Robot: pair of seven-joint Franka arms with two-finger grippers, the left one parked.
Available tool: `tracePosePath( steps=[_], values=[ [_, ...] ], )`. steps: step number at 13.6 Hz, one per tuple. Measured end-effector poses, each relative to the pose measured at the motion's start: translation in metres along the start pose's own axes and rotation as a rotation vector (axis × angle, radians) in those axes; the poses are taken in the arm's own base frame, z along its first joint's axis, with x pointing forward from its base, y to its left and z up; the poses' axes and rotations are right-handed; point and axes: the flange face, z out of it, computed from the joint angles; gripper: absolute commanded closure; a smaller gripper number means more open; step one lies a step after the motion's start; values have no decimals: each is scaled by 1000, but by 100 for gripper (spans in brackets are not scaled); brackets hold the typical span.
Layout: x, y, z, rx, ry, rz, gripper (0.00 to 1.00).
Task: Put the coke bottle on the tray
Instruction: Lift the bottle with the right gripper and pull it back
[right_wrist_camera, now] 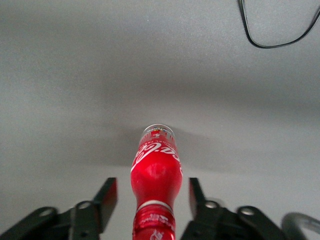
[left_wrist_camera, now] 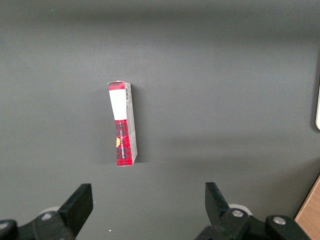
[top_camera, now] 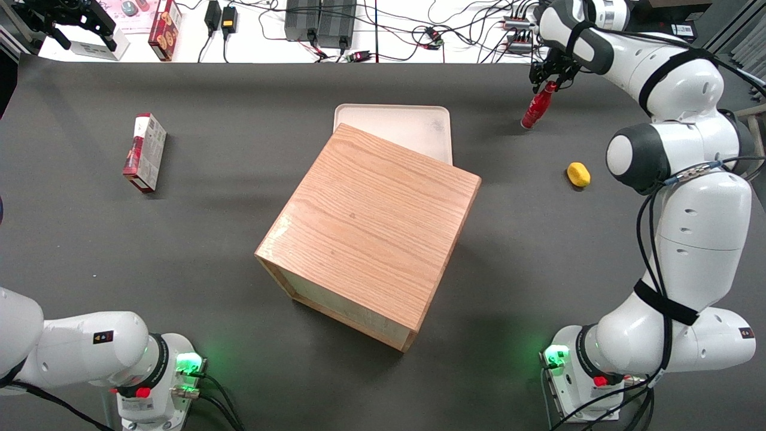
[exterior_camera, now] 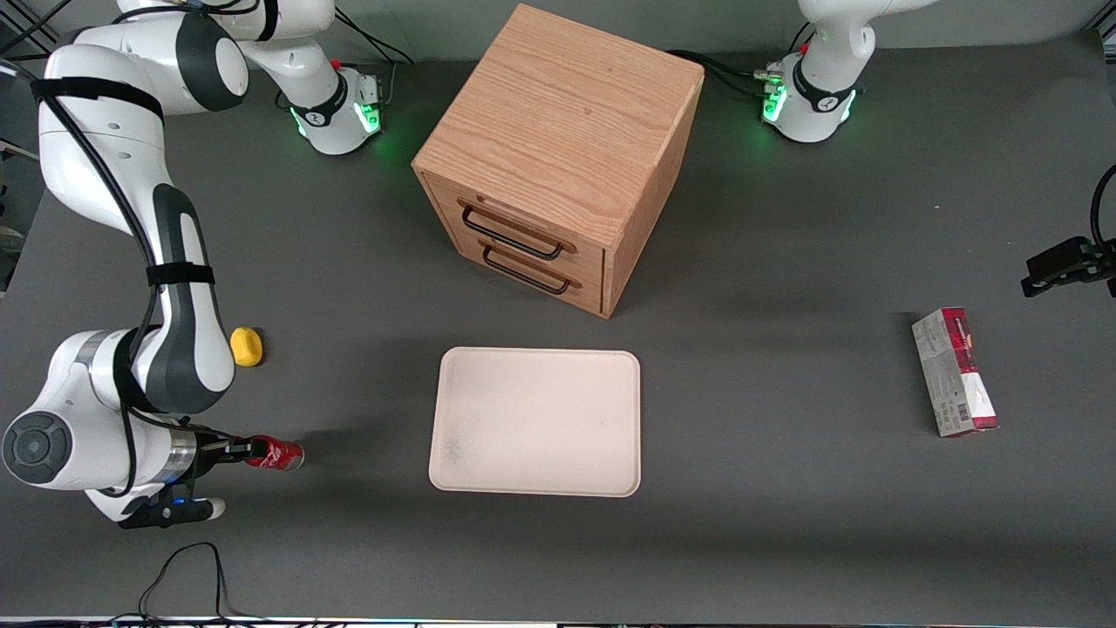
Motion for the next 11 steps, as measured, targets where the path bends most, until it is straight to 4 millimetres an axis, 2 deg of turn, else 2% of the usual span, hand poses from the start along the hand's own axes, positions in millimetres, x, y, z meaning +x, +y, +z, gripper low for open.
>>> tracePosePath(
  steps=[1,8,9,11],
  values=[
    [0,0,0,0,-1,0,99],
    [-1,0,-5,1,5,0,100],
    [-2,0,-14,0,15,0,100],
    [-9,1,-47,0,24,1,100]
  ],
)
